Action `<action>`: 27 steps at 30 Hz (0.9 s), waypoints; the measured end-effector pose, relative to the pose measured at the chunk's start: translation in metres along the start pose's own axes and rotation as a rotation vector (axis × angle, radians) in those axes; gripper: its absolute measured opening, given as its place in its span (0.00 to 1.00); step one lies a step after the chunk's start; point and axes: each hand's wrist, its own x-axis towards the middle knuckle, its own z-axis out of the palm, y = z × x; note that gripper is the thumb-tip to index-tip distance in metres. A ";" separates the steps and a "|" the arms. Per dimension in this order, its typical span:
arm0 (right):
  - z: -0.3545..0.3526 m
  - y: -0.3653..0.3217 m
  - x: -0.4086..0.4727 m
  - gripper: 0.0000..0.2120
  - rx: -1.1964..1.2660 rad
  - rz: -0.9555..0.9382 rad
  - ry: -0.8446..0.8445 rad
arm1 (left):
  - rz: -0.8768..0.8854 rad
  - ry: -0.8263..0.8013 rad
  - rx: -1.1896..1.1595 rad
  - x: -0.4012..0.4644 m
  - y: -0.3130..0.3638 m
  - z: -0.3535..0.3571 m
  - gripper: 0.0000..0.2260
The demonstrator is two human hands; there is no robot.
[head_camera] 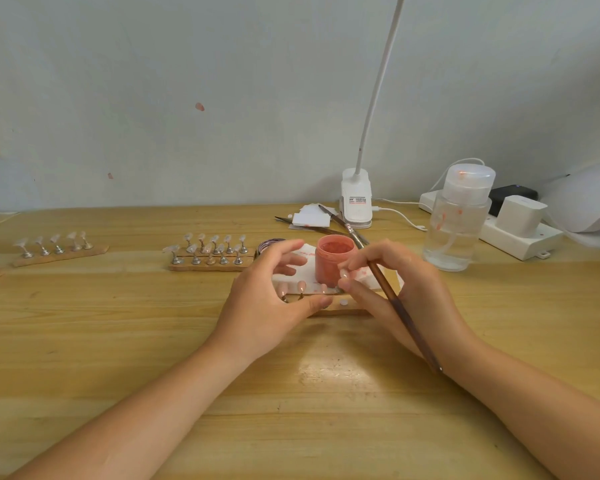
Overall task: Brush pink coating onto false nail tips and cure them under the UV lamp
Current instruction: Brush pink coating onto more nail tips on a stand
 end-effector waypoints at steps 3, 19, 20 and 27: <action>0.001 0.003 0.000 0.11 -0.049 -0.030 -0.030 | -0.050 -0.052 -0.046 0.001 -0.002 0.000 0.27; -0.007 0.005 0.000 0.09 -0.151 -0.068 -0.146 | -0.088 -0.109 -0.035 0.001 -0.002 -0.001 0.23; -0.010 0.005 0.001 0.09 -0.147 -0.065 -0.141 | -0.089 -0.111 -0.037 0.001 -0.002 -0.001 0.23; -0.024 0.009 0.003 0.10 -0.081 0.002 -0.204 | -0.094 -0.110 -0.041 0.002 -0.005 0.000 0.22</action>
